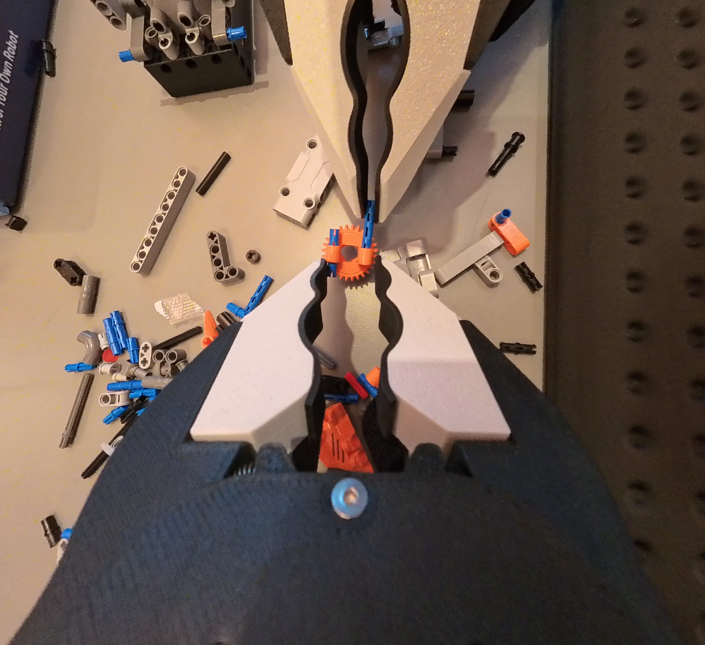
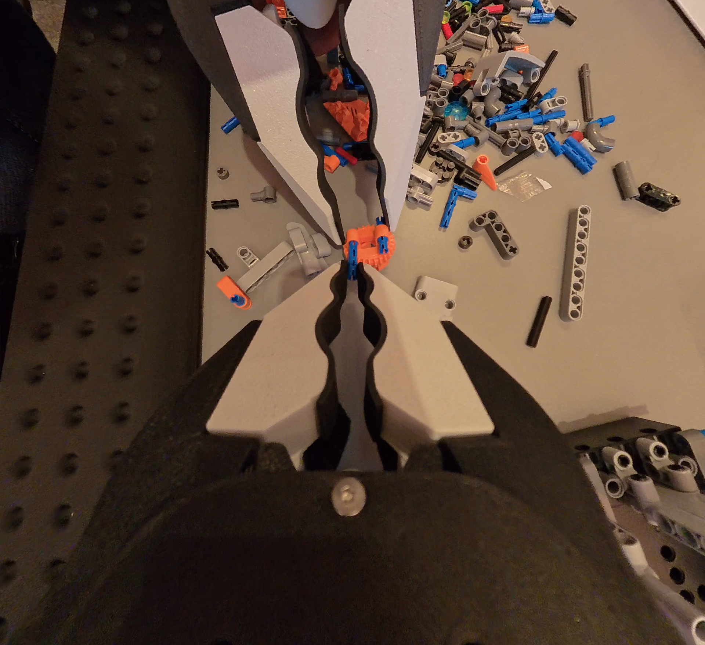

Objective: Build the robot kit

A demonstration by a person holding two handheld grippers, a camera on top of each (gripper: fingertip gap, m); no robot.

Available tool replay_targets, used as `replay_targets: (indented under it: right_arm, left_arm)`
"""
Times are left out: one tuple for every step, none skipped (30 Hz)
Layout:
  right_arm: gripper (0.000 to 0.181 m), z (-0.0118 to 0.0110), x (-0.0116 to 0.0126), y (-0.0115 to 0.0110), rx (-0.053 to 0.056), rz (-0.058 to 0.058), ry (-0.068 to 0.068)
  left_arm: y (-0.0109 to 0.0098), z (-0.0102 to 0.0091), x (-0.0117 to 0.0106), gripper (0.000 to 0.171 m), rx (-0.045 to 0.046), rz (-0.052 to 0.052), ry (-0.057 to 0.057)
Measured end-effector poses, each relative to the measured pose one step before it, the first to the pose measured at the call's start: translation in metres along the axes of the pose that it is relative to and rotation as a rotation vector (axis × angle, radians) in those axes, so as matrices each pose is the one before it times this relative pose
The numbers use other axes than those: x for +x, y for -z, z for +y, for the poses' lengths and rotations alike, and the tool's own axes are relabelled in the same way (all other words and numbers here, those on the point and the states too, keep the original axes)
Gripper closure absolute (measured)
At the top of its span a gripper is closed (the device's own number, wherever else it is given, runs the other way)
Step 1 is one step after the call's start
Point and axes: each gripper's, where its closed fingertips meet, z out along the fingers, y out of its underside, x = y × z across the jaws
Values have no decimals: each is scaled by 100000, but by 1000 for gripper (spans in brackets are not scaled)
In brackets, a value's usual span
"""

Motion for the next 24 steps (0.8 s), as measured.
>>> replay_targets:
  right_arm:
    - [179,-26,-23,-9,85,264,284]
    - [179,1,-25,-21,-78,322,528]
    - [179,48,2,28,-86,275,428]
    - [179,12,16,45,230,-22,-150]
    - [179,-23,-35,-1,104,-128,-108]
    - [179,10,10,-20,-388,489,472]
    - [179,-3,67,-8,-459,952,483]
    - [179,-7,15,-6,-407,778,534]
    - [179,7,-6,1,-570,900,976]
    - [179,33,-11,14,-846,909,1144]
    - [179,28,-5,19,-747,858,922]
    - [179,34,-40,-14,-767,686,884]
    - [179,18,-36,6,-739,811,966]
    - [179,38,-9,-4,-867,1041,1028]
    - [179,43,-18,8,-789,910,919]
    - [179,28,-21,-13,-758,866,932]
    - [179,26,-20,-5,-1017,960,1241]
    - [179,36,-36,-31,-1016,783,1250]
    - [179,45,-43,-34,-861,519,897]
    - [179,53,-68,-48,-1028,572,1125]
    - [179,20,-41,-47,-814,710,1228]
    - [179,27,-41,-50,-601,291,735]
    - [179,49,-57,-53,-346,-218,407]
    - [179,46,-86,-42,-225,-541,384]
  left_arm:
    - [3,6,-16,149,-88,-173,-56]
    - [9,14,-1,149,-50,23,-13]
    - [13,-12,0,149,214,46,-79]
    - [-17,-30,11,150,202,81,133]
    - [-10,-7,32,150,-23,263,158]
    - [4,8,-4,150,-54,-9,-40]
    - [2,0,-48,150,51,-327,7]
    - [-9,8,-38,150,20,-154,57]
    - [5,-3,-19,150,-47,-70,156]
    - [-8,-33,0,150,139,-67,111]
    - [-3,-32,-28,151,111,-376,-127]
    - [-12,-16,1,151,-120,-220,-167]
    - [-12,-22,6,151,-68,-231,-216]
    - [-13,-20,0,151,-52,-214,-20]
    - [-17,-22,6,151,-2,-98,146]
    - [-15,-17,-2,151,-39,-74,-17]
    - [-7,-6,-3,151,-66,-92,46]
    - [-8,-21,-3,151,-68,-85,151]
    - [-2,4,1,151,-177,-151,46]
    - [-3,-15,-4,151,-102,-155,143]
    - [-9,-12,-7,151,-153,-63,316]
    - [5,7,-25,151,-145,-77,346]
    - [-5,-9,-4,151,-45,76,475]
    - [-13,-15,4,151,-54,-87,93]
